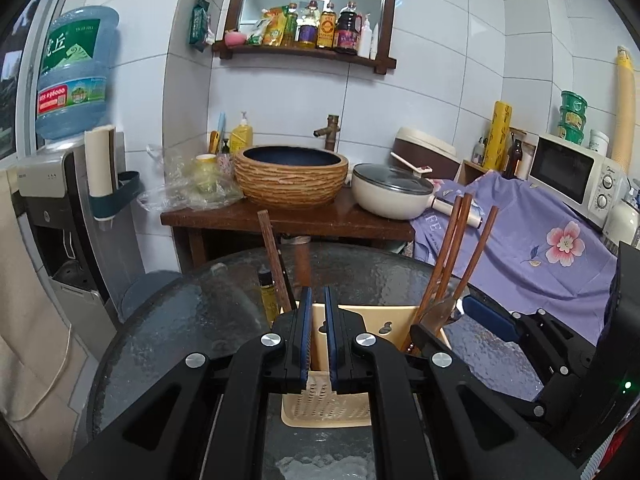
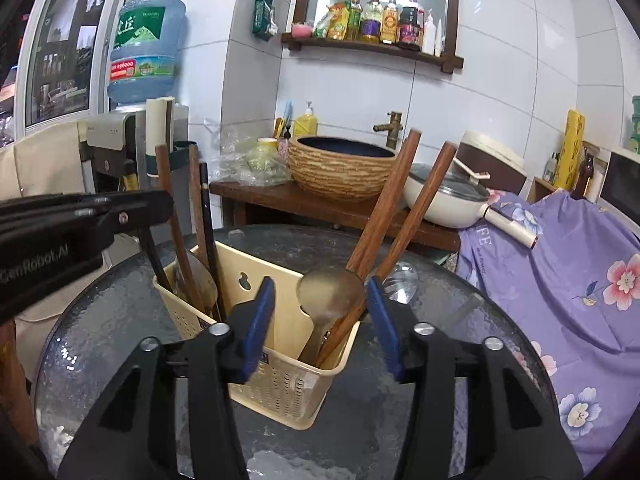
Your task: Organize utensils
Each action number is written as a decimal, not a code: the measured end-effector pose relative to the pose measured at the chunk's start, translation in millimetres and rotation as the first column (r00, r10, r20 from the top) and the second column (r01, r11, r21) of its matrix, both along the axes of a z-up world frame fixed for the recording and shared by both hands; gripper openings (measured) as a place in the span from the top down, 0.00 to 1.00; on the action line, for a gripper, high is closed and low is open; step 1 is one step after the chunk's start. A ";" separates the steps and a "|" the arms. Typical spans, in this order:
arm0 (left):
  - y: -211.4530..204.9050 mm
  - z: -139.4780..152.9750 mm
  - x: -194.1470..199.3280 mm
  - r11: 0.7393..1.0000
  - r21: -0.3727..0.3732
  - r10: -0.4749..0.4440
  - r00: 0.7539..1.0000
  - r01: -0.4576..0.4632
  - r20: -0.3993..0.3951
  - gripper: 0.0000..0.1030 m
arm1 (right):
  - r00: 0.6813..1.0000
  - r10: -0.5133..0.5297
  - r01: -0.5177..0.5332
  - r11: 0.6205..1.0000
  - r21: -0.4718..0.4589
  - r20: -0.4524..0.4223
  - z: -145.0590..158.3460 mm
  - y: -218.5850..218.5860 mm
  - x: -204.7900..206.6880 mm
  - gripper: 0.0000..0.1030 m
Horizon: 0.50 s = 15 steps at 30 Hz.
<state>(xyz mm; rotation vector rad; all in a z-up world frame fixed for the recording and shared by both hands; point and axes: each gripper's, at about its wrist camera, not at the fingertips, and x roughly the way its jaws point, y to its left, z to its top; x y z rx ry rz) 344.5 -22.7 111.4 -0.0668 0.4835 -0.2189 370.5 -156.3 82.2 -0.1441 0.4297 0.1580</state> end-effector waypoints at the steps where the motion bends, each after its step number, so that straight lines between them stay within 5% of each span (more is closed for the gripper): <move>1: 0.1 3.0 -3.5 1.000 0.000 -0.004 1.000 0.004 0.007 0.93 | 1.000 0.004 -0.004 1.000 0.002 0.012 2.3 -1.2 -3.6 0.45; 3: 1.5 11.0 -12.9 1.000 0.005 -0.007 0.999 0.007 0.036 0.86 | 0.999 0.010 -0.010 1.000 0.002 0.032 7.1 -3.8 -12.4 0.45; 6: 7.2 20.7 -32.9 1.000 0.006 0.011 0.996 -0.012 0.094 0.61 | 0.999 0.027 -0.028 0.999 0.017 0.047 14.2 -8.8 -27.9 0.44; 8: 13.0 24.4 -49.6 0.999 0.012 0.031 0.991 -0.033 0.132 0.49 | 0.998 0.035 -0.036 0.999 0.033 0.052 17.4 -14.5 -40.2 0.31; 13: 22.5 21.7 -82.5 0.999 0.012 0.046 0.988 -0.048 0.150 0.25 | 0.997 0.044 -0.047 0.998 0.050 0.059 19.4 -24.5 -69.2 0.30; 15: 24.8 16.8 -97.9 0.999 0.013 0.045 0.985 -0.048 0.165 0.14 | 0.997 0.059 -0.062 0.996 0.064 0.053 18.6 -27.8 -82.5 0.19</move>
